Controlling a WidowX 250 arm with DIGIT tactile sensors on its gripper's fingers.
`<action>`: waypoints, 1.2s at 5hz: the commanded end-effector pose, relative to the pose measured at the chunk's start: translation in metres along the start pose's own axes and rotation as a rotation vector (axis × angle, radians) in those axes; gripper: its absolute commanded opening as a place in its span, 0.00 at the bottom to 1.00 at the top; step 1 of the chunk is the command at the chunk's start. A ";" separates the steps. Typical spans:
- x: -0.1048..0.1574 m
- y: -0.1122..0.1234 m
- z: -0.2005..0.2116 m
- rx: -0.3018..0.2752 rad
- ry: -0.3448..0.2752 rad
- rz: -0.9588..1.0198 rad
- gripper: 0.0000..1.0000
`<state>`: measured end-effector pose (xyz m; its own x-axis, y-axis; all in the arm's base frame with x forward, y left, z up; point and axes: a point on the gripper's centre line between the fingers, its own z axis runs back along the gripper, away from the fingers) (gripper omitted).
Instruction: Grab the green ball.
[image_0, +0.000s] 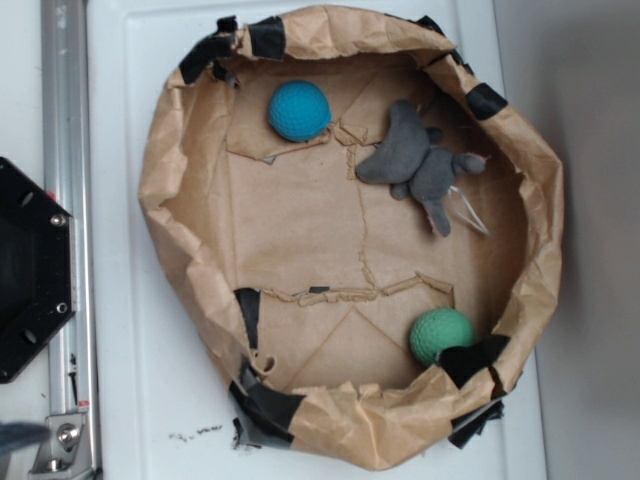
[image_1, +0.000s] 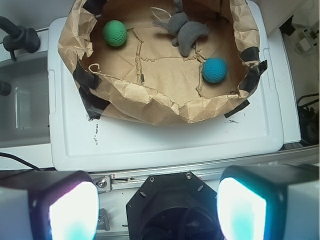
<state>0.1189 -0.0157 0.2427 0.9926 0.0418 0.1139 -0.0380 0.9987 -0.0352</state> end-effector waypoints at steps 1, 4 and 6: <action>0.000 0.000 0.000 0.000 0.000 0.000 1.00; 0.111 -0.009 -0.105 0.147 -0.213 -0.289 1.00; 0.149 -0.003 -0.162 0.095 -0.156 -0.390 1.00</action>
<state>0.2751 -0.0158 0.0857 0.9178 -0.3408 0.2035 0.3245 0.9395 0.1100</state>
